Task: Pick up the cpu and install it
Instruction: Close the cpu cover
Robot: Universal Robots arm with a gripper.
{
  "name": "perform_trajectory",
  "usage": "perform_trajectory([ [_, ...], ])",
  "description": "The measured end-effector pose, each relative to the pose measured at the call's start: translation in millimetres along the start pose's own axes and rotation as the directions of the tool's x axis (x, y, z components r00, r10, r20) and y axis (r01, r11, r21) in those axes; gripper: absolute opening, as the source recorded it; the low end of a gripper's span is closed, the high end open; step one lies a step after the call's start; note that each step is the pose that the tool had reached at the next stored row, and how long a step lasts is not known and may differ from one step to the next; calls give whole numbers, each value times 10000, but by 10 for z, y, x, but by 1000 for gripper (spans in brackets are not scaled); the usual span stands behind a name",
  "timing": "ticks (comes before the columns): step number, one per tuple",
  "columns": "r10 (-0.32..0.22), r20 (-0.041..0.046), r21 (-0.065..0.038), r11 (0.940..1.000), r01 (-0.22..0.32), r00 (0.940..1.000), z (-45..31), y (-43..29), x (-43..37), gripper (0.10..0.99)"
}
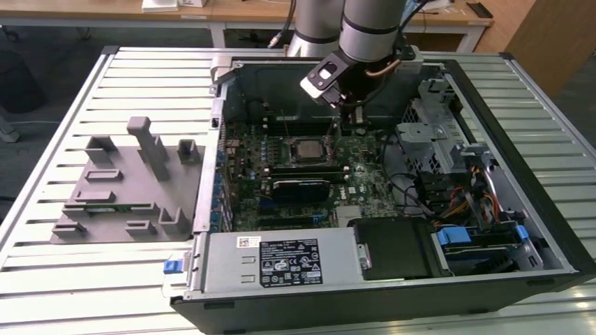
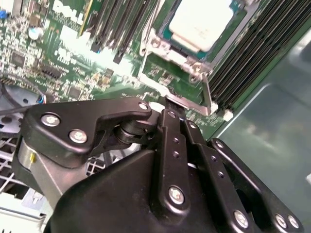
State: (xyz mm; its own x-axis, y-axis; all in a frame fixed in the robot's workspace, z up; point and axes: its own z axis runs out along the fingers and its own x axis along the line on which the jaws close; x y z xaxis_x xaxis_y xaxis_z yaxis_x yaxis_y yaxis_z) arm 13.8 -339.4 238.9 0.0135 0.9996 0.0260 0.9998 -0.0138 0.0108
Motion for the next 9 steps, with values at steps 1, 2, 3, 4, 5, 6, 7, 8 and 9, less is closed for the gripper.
perform_trajectory([
  [1,1,-1,-1,10000,-1,10000,1,-24,1,106],
  [2,1,-2,-1,10000,-1,10000,2,-46,2,106],
  [3,1,-3,-1,10000,-1,10000,3,-64,2,106],
  [4,0,-1,-1,10000,0,10000,4,-78,3,106],
  [5,1,0,0,10000,-1,10000,5,-89,3,106],
  [6,2,1,1,10000,-2,10000,6,-101,4,106],
  [7,1,2,1,10000,-1,10000,7,-113,4,106],
  [8,2,1,1,10000,-2,10000,9,-125,4,106],
  [9,1,1,0,10000,-1,10000,11,-137,4,106],
])
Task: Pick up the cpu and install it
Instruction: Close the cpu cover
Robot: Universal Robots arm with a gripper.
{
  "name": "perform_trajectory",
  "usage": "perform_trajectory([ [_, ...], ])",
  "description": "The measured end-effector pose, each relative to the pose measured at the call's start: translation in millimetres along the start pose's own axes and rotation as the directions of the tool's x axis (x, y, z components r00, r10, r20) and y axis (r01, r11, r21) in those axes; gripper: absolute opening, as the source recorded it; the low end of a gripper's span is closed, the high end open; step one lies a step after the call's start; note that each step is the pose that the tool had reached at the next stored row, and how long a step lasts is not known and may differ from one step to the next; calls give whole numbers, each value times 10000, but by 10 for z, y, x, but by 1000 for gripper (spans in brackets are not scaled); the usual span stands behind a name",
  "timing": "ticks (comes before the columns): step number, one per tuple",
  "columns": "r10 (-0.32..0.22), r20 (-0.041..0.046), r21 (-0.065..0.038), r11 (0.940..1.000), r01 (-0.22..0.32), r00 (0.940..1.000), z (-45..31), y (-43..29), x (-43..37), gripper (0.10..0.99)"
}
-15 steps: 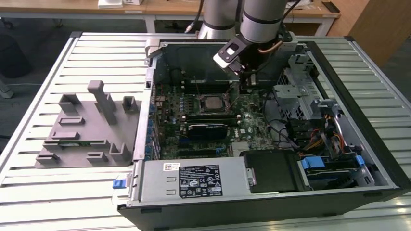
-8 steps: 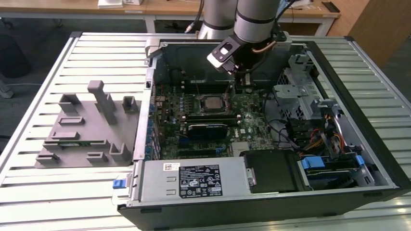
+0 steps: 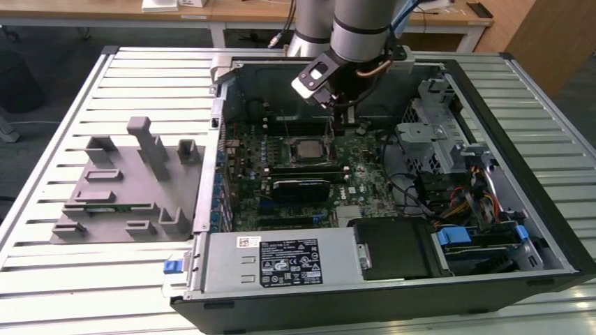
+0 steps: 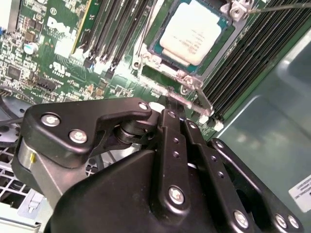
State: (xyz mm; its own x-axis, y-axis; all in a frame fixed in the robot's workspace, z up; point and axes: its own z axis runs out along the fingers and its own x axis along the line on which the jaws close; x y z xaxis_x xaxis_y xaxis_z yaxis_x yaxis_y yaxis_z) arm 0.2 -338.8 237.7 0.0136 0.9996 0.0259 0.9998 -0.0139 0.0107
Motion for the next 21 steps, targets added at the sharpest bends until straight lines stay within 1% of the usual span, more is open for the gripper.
perform_trajectory([
  [11,1,-2,-1,10000,-1,10000,34,-101,-1,106],
  [21,0,0,1,10000,0,10000,84,-288,-6,106],
])
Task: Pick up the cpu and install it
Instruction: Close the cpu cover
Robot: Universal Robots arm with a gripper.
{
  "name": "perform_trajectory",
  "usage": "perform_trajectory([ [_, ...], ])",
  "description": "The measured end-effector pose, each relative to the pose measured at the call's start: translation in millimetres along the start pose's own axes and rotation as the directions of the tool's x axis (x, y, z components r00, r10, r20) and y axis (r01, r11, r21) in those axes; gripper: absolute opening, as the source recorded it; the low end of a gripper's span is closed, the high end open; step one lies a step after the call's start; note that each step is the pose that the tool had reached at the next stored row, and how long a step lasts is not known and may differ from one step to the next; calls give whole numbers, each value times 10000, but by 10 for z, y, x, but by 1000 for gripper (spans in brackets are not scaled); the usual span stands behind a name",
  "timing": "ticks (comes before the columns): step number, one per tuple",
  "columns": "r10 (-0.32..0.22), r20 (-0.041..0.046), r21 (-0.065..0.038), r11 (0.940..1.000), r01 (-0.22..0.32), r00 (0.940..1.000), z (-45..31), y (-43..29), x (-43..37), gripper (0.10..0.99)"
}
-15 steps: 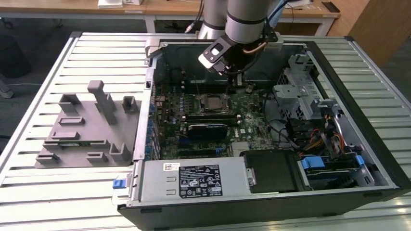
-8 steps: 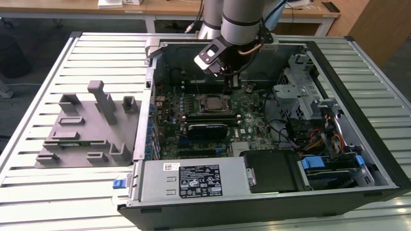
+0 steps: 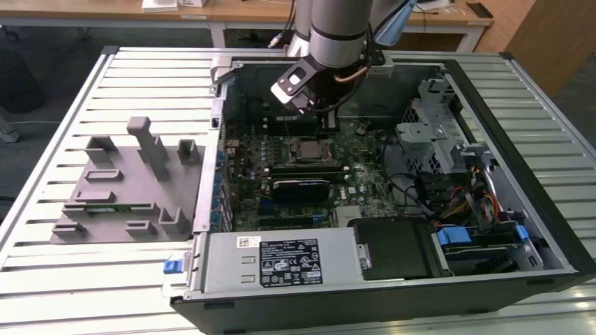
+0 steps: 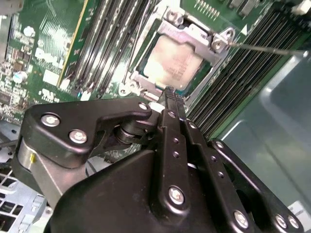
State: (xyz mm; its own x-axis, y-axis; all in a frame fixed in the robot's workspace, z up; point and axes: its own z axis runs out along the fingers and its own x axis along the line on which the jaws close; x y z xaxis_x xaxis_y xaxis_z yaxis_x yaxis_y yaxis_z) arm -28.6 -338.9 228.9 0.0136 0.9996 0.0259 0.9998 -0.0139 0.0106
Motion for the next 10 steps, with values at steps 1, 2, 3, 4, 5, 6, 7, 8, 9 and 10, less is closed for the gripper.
perform_trajectory([
  [1,1,-1,0,10000,-1,10000,5,-21,-2,106],
  [2,1,-1,-1,10000,-1,10000,9,-42,-3,106],
  [3,0,-2,-1,10000,0,10000,13,-63,-5,106],
  [4,0,-2,-2,10000,0,10000,18,-84,-7,106],
  [5,-1,-2,-1,10000,1,10000,21,-104,-10,106],
  [6,0,-2,-1,10000,0,10000,26,-124,-14,106],
  [7,0,-2,-1,10000,0,10000,30,-139,-16,106],
  [8,0,-2,-2,10000,0,10000,35,-154,-20,106],
  [9,0,-2,-1,10000,0,10000,40,-165,-23,106],
  [10,0,-2,-1,10000,0,10000,44,-172,-27,106],
])
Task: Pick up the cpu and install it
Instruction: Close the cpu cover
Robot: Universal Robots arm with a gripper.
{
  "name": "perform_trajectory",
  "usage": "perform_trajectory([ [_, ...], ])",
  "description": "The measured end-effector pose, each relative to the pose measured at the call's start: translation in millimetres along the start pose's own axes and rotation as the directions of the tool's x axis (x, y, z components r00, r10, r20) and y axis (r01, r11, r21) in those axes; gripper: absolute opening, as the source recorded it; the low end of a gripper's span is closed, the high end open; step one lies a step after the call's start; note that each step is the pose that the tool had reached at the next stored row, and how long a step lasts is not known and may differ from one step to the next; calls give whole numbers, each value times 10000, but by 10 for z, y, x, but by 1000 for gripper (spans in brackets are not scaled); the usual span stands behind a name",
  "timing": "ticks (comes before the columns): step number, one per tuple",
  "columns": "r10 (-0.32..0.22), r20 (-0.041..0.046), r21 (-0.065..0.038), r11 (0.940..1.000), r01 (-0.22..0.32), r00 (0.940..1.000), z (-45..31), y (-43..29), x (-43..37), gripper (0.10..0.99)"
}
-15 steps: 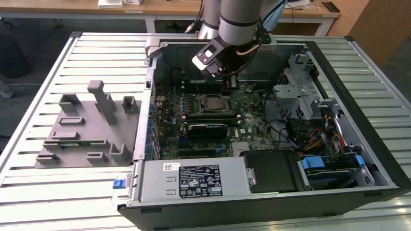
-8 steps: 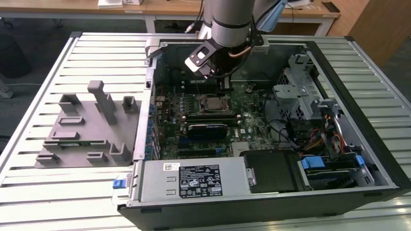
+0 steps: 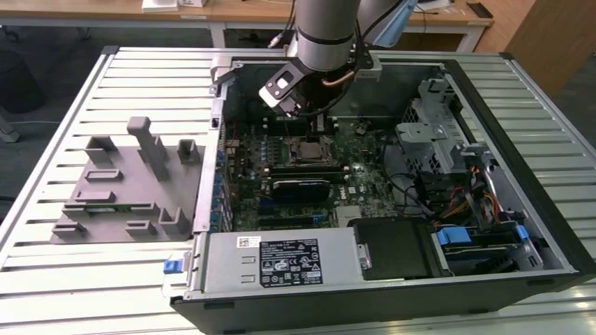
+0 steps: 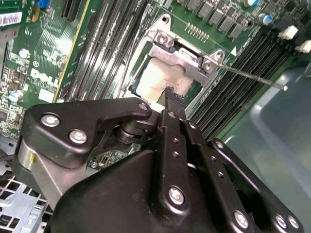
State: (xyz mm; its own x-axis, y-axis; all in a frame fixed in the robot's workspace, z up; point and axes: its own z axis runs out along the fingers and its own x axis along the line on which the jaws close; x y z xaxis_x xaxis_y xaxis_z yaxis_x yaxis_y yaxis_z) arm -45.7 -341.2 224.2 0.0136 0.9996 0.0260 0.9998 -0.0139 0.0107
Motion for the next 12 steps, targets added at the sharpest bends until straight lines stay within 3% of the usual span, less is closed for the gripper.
perform_trajectory([
  [8,13,1,-1,10000,-13,10000,12,-6,-10,106],
  [12,-660,8,17,9978,660,9978,13,-6,-11,106],
])
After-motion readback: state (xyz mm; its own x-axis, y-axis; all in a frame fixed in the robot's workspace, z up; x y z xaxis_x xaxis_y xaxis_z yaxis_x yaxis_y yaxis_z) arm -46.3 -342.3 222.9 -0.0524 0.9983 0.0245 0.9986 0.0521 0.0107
